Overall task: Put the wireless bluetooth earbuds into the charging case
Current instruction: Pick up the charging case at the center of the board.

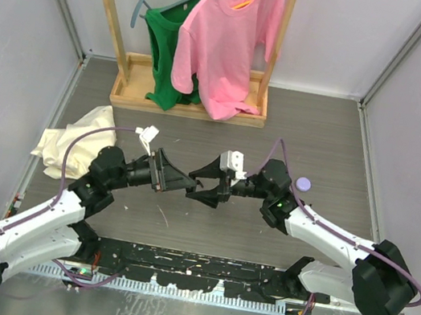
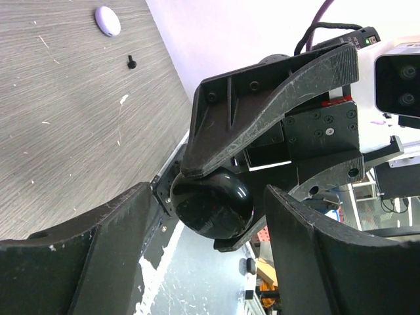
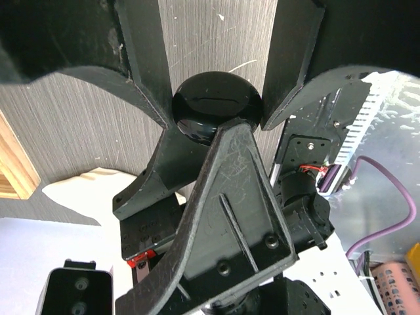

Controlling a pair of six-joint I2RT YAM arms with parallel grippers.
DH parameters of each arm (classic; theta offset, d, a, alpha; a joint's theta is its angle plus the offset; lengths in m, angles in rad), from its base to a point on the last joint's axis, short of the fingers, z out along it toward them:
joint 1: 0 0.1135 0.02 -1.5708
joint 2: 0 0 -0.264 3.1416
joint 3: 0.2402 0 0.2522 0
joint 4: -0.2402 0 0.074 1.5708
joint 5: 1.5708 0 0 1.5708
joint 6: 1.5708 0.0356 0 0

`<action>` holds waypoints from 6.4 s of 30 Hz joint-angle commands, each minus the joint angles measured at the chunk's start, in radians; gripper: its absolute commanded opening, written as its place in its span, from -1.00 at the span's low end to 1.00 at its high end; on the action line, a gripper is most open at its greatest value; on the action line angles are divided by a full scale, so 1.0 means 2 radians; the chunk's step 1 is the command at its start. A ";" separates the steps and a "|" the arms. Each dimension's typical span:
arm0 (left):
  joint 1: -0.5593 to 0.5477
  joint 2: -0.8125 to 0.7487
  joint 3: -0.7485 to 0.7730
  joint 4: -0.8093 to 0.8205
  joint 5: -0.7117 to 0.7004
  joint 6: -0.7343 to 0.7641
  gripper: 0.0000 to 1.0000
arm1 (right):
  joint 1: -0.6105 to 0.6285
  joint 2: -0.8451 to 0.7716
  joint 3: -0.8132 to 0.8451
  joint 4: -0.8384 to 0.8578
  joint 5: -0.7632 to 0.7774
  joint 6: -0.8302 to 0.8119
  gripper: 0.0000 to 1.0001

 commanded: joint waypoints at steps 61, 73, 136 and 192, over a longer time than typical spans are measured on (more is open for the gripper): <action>0.001 -0.116 0.004 -0.167 -0.285 -0.076 -0.39 | 0.225 0.097 0.001 0.176 0.588 -0.022 0.36; 0.001 -0.113 0.002 -0.166 -0.283 -0.073 -0.37 | 0.226 0.123 0.016 0.192 0.604 -0.020 -0.09; 0.001 -0.057 -0.035 0.145 -0.018 0.201 0.45 | -0.012 -0.109 -0.016 0.034 0.162 0.279 -0.65; -0.195 -0.090 -0.067 0.115 -0.325 0.533 0.42 | 0.219 -0.102 0.026 -0.063 0.621 0.234 -0.69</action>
